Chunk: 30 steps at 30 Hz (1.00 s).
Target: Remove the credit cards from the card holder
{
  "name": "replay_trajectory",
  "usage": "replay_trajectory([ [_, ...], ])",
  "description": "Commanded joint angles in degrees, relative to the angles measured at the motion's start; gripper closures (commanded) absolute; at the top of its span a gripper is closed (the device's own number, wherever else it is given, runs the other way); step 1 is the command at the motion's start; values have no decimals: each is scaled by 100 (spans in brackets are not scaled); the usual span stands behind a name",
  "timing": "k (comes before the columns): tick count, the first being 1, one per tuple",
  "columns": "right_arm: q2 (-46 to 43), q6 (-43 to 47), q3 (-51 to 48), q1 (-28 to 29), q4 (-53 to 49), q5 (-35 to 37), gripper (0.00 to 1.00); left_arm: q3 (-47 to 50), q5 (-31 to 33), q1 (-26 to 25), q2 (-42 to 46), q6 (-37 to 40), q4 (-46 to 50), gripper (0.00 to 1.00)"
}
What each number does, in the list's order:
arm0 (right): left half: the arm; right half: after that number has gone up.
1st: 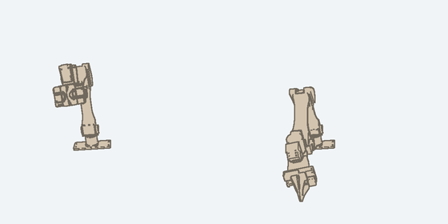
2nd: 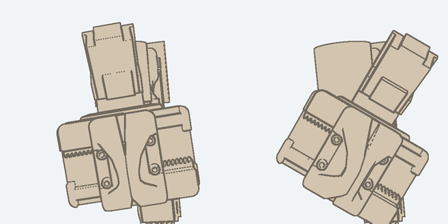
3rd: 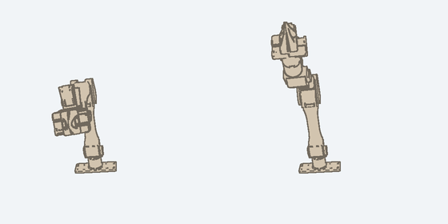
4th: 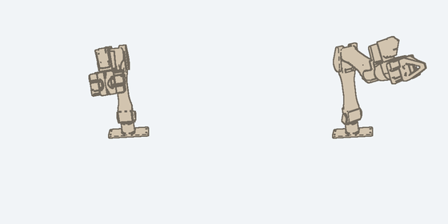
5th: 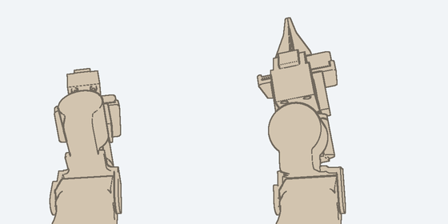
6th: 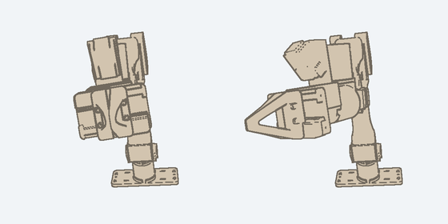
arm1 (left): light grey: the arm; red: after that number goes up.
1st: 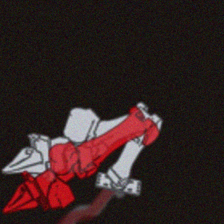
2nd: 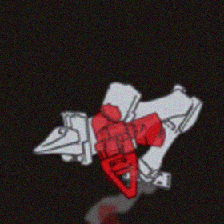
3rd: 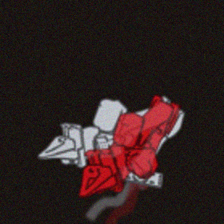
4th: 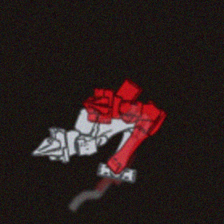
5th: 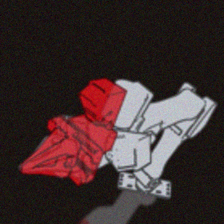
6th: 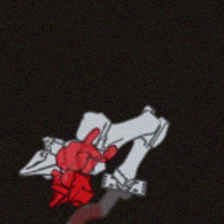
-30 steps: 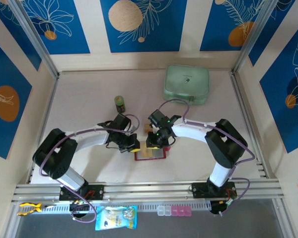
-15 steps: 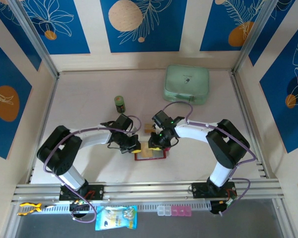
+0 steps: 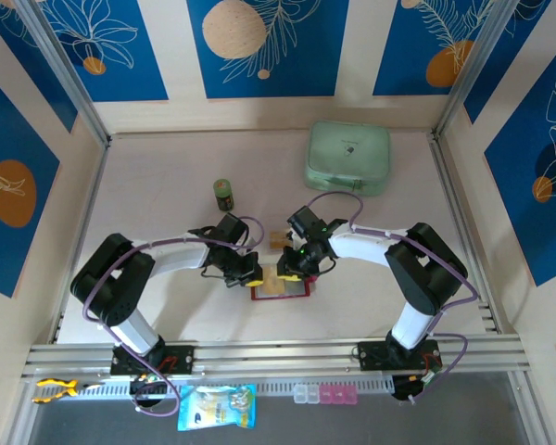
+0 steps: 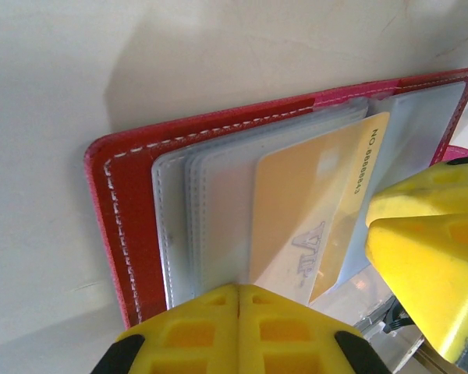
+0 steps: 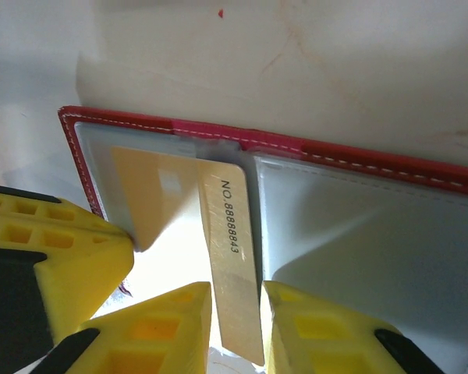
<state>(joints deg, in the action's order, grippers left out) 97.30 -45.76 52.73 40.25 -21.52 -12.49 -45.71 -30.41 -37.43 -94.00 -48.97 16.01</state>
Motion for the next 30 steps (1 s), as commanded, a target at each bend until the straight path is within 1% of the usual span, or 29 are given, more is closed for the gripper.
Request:
replay_trajectory([
  [1, 12, -73, -96, -51, 66, -242, 76, -116, -24, -47, -128, 110, 265, 96],
  [19, 245, -76, -35, -77, 42, -377, 76, -157, 40, -49, -181, 137, 464, 97],
  [30, 98, -1, -164, -79, 457, -757, 79, -194, 5, -46, -271, 138, 486, 97],
])
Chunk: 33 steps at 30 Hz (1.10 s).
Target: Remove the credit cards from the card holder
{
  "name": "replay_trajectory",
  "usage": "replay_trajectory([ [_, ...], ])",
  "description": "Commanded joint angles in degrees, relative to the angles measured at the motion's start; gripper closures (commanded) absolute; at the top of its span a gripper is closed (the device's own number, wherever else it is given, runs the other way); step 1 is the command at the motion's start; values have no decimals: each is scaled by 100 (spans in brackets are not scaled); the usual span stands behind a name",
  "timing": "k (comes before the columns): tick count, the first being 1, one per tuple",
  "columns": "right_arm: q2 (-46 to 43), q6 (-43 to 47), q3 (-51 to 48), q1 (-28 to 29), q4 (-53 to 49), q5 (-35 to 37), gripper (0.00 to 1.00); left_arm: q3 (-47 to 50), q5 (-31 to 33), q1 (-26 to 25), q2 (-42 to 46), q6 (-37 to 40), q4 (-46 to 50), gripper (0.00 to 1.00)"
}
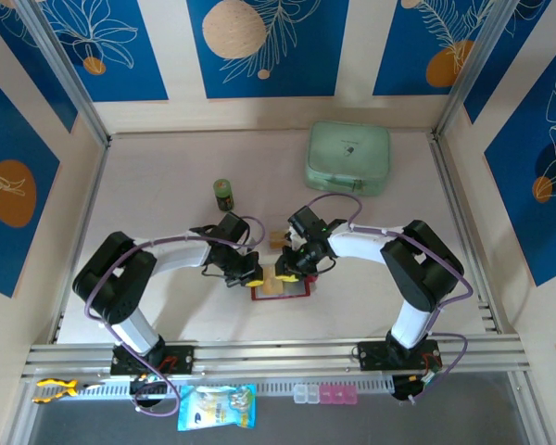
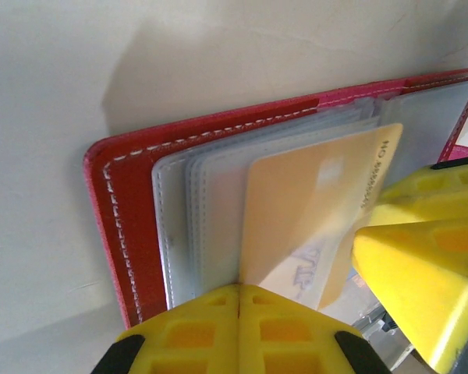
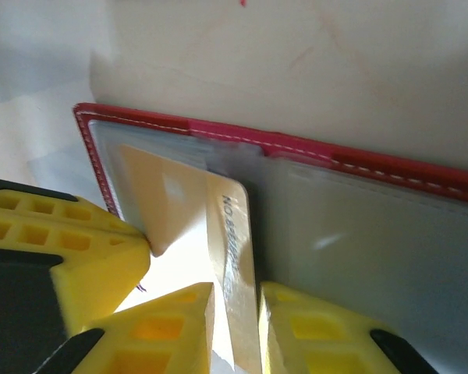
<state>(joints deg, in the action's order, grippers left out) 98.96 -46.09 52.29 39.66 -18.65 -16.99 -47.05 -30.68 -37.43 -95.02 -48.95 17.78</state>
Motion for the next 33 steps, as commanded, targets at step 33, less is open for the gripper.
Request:
replay_trajectory([
  [33, -648, 106, -615, -366, 36, -161, 94, -80, 34, -54, -185, 134, 330, 98],
])
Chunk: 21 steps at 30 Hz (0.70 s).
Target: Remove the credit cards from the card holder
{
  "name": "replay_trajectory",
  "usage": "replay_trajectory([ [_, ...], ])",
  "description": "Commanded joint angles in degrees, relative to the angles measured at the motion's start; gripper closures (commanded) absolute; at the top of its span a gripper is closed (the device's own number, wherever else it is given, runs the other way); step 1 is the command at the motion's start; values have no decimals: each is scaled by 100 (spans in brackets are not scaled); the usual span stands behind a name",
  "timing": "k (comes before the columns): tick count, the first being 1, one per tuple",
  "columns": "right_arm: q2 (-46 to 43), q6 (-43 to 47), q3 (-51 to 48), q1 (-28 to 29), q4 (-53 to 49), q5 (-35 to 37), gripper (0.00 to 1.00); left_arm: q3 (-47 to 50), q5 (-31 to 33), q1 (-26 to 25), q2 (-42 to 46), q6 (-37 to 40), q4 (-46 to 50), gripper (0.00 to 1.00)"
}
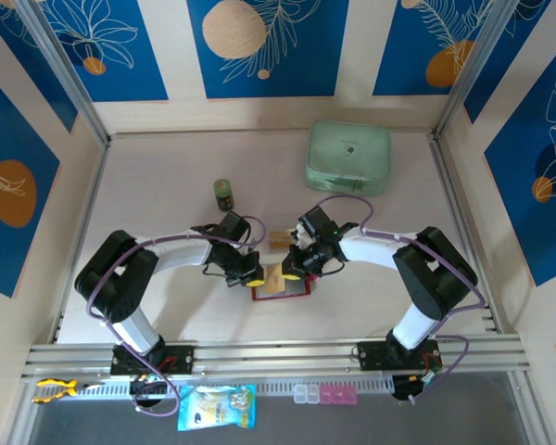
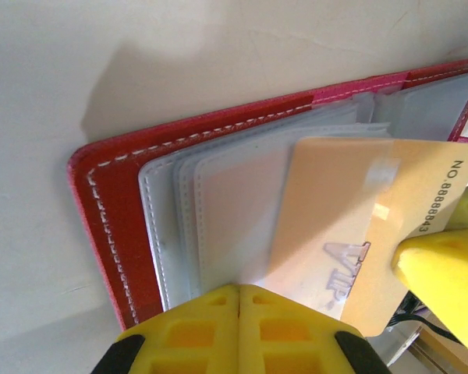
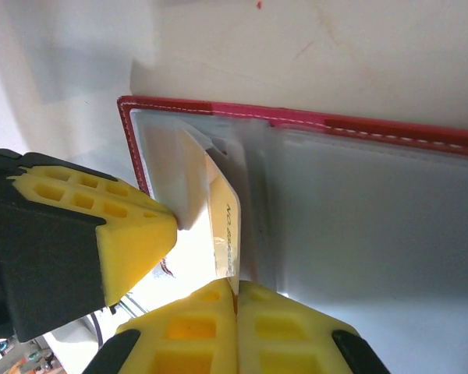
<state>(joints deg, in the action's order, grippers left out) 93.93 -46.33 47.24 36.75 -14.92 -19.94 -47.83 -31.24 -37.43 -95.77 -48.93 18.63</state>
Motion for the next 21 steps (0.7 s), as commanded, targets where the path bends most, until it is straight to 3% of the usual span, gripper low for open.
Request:
replay_trajectory([
  [1, -165, 160, -106, -86, -389, 163, 94, 1, 92, -56, -109, 136, 246, 98],
  [21, -345, 973, 480, 123, -1485, 962, 94, 60, 56, -49, -58, 129, 158, 98],
])
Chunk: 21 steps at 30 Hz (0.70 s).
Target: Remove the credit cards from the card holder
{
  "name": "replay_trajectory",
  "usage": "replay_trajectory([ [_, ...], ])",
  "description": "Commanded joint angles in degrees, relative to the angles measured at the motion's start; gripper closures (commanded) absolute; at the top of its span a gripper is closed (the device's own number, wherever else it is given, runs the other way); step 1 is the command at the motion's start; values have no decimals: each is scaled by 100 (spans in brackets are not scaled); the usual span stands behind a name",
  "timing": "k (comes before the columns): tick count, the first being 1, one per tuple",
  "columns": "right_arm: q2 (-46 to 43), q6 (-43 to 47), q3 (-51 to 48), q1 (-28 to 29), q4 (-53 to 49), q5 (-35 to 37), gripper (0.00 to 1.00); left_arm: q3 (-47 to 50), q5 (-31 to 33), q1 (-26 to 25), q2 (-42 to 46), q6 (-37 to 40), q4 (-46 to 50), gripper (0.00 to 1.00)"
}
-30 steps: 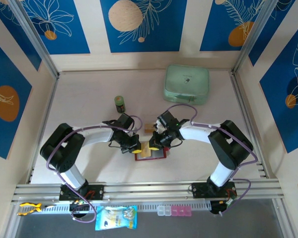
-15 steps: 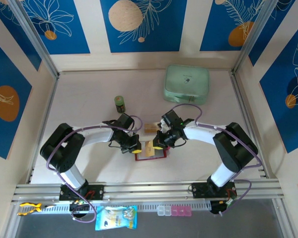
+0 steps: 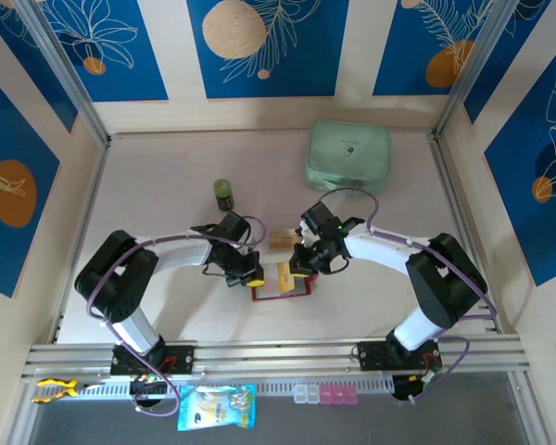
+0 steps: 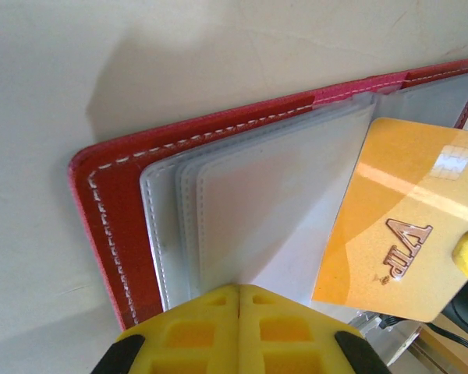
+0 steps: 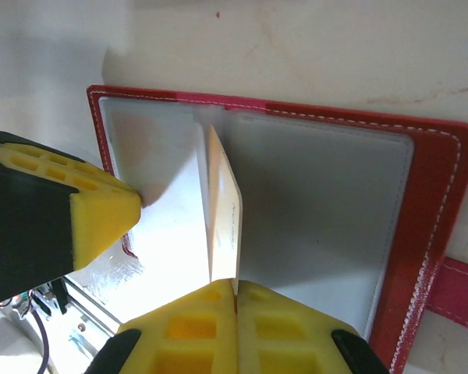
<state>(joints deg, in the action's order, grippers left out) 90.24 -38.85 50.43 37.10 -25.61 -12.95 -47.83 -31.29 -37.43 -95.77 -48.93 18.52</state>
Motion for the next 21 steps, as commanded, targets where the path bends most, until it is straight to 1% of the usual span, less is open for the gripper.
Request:
replay_trajectory([
  [1, 37, 245, 199, 117, -453, 318, 94, 62, 62, -56, -65, 127, 158, 98],
  [13, 256, 360, 589, 413, -892, 818, 94, 65, 35, -53, -83, 113, 127, 98],
  [17, 267, 268, 608, 447, -849, 762, 93, 73, 44, -49, -71, 124, 133, 98],
  [21, 306, 33, 548, 490, -648, 583, 89, 89, 28, -53, -81, 110, 103, 98],
])
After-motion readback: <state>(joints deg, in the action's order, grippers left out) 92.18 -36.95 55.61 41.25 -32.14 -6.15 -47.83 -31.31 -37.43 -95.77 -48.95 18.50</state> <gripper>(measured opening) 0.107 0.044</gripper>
